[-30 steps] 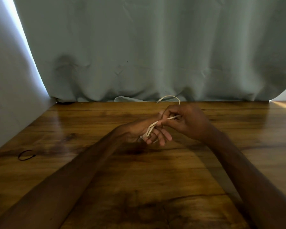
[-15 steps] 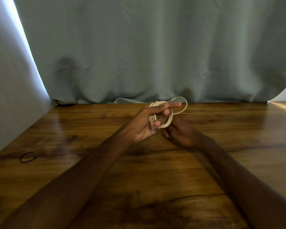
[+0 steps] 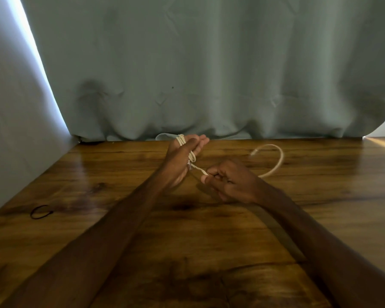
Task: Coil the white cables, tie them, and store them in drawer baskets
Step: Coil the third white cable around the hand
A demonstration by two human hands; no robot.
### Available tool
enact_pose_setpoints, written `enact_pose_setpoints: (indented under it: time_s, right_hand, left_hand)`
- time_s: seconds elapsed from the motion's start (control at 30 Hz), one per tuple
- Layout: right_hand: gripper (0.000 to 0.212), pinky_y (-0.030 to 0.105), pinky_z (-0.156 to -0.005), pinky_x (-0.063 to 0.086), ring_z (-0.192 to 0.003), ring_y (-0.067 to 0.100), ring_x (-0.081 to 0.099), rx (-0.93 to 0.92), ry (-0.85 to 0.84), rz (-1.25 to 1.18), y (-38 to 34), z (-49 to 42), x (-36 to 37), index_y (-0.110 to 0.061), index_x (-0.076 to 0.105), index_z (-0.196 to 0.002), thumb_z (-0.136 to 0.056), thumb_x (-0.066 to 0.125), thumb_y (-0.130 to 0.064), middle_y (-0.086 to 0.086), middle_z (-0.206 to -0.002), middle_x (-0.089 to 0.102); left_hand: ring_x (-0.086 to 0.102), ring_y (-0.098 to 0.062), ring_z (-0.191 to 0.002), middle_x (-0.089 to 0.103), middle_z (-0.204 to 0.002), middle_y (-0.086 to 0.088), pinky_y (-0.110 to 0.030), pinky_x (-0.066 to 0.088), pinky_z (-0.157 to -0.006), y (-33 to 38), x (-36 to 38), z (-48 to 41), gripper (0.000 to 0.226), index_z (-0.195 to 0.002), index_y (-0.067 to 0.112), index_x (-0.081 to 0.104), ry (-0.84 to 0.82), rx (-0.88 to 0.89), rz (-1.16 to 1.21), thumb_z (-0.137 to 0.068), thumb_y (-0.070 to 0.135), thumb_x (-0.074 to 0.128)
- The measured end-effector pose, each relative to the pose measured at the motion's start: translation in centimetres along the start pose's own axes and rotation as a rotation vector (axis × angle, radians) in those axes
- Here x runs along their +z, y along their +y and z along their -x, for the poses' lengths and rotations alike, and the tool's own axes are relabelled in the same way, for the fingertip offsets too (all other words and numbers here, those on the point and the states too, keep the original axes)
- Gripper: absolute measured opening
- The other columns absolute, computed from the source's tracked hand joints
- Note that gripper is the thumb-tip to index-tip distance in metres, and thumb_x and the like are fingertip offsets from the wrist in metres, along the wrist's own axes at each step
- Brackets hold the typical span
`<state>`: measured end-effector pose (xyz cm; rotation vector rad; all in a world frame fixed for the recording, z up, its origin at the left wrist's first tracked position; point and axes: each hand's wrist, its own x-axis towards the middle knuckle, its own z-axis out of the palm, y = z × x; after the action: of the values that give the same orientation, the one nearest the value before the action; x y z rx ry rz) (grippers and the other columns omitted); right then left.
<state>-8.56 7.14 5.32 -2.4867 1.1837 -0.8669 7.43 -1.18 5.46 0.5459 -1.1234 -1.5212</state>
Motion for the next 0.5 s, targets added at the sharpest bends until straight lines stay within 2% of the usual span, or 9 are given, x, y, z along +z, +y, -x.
enact_pose_setpoints:
  time_s: [0.1,0.17,0.2,0.27,0.3,0.33,0.4,0.47,0.5]
  right_hand:
    - [0.038,0.026,-0.047,0.031,-0.045,0.014,0.042,-0.018,0.024,0.041,0.1,0.1,-0.2,-0.024,0.056,-0.063,-0.1,0.062,-0.02,-0.007,-0.052,0.048]
    - [0.038,0.026,-0.048,0.031,-0.048,0.014,0.044,0.005,0.036,0.059,0.3,0.2,-0.8,-0.032,0.055,-0.064,-0.098,0.063,-0.019,-0.008,-0.053,0.049]
    - [0.037,0.024,-0.049,0.032,-0.049,0.013,0.046,0.004,0.047,0.064,0.4,0.3,-1.0,-0.034,0.055,-0.065,-0.097,0.063,-0.017,-0.009,-0.054,0.05]
    - [0.028,0.018,-0.05,0.032,-0.05,0.012,0.051,-0.009,0.059,0.086,0.3,0.5,-1.3,-0.03,0.066,-0.072,-0.094,0.065,-0.012,-0.01,-0.058,0.058]
    - [0.023,0.015,-0.051,0.032,-0.051,0.011,0.053,-0.014,0.062,0.096,0.2,0.6,-1.4,-0.026,0.071,-0.078,-0.093,0.066,-0.009,-0.01,-0.061,0.061]
    - [0.02,0.013,-0.052,0.034,-0.053,0.01,0.055,-0.012,0.066,0.101,0.0,0.6,-1.5,-0.023,0.074,-0.083,-0.093,0.065,-0.008,-0.011,-0.063,0.063]
    - [0.018,0.014,-0.054,0.037,-0.057,0.007,0.058,-0.011,0.074,0.107,-0.1,0.6,-1.9,-0.021,0.075,-0.088,-0.096,0.062,-0.01,-0.015,-0.066,0.064]
    - [0.018,0.026,-0.058,0.046,-0.061,0.008,0.061,-0.027,0.092,0.144,0.0,0.4,-2.0,-0.02,0.072,-0.089,-0.099,0.059,-0.014,-0.011,-0.071,0.067]
    - [0.017,0.034,-0.06,0.048,-0.062,0.009,0.062,-0.033,0.104,0.168,0.1,0.4,-2.1,-0.019,0.072,-0.091,-0.099,0.058,-0.016,-0.008,-0.073,0.069]
  left_hand:
    - [0.06,-0.024,-0.13,0.056,-0.145,-0.019,-0.035,0.046,-0.113,-0.9,-1.2,-0.2,0.042,-0.144,-0.005,0.042,-0.012,0.065,-0.353,-0.106,0.007,0.051]
    - [0.059,-0.02,-0.131,0.059,-0.144,-0.011,-0.041,0.042,-0.116,-1.1,-1.5,0.1,0.042,-0.142,0.013,0.054,-0.066,0.077,-0.505,-0.101,0.022,0.061]
    - [0.061,-0.017,-0.129,0.063,-0.14,-0.007,-0.04,0.044,-0.114,-1.3,-1.4,0.2,0.041,-0.137,0.02,0.059,-0.099,0.068,-0.555,-0.098,0.03,0.064]
    - [0.067,-0.001,-0.113,0.069,-0.124,0.004,-0.023,0.05,-0.1,-1.2,-1.1,0.7,0.039,-0.138,0.012,0.056,-0.173,0.054,-0.667,-0.102,0.028,0.06]
    - [0.068,0.007,-0.099,0.07,-0.111,0.011,-0.017,0.05,-0.088,-1.1,-0.9,1.1,0.031,-0.132,0.01,0.06,-0.179,0.071,-0.769,-0.106,0.025,0.055]
    - [0.068,0.006,-0.084,0.069,-0.095,0.014,-0.019,0.05,-0.078,-0.9,-0.9,1.4,0.023,-0.118,0.014,0.068,-0.188,0.1,-0.861,-0.108,0.024,0.051]
    - [0.066,-0.007,-0.065,0.07,-0.072,0.005,-0.028,0.048,-0.065,-0.3,-0.8,2.2,0.039,-0.084,0.015,0.071,-0.258,0.116,-0.902,-0.11,0.031,0.046]
    - [0.068,-0.022,-0.056,0.073,-0.067,-0.009,-0.027,0.048,-0.053,0.4,-0.1,3.1,0.058,-0.076,0.01,0.07,-0.322,0.01,-0.811,-0.11,0.043,0.038]
    - [0.067,-0.024,-0.052,0.072,-0.065,-0.013,-0.026,0.047,-0.05,0.6,0.1,3.2,0.066,-0.072,0.012,0.071,-0.333,-0.024,-0.8,-0.109,0.05,0.032]
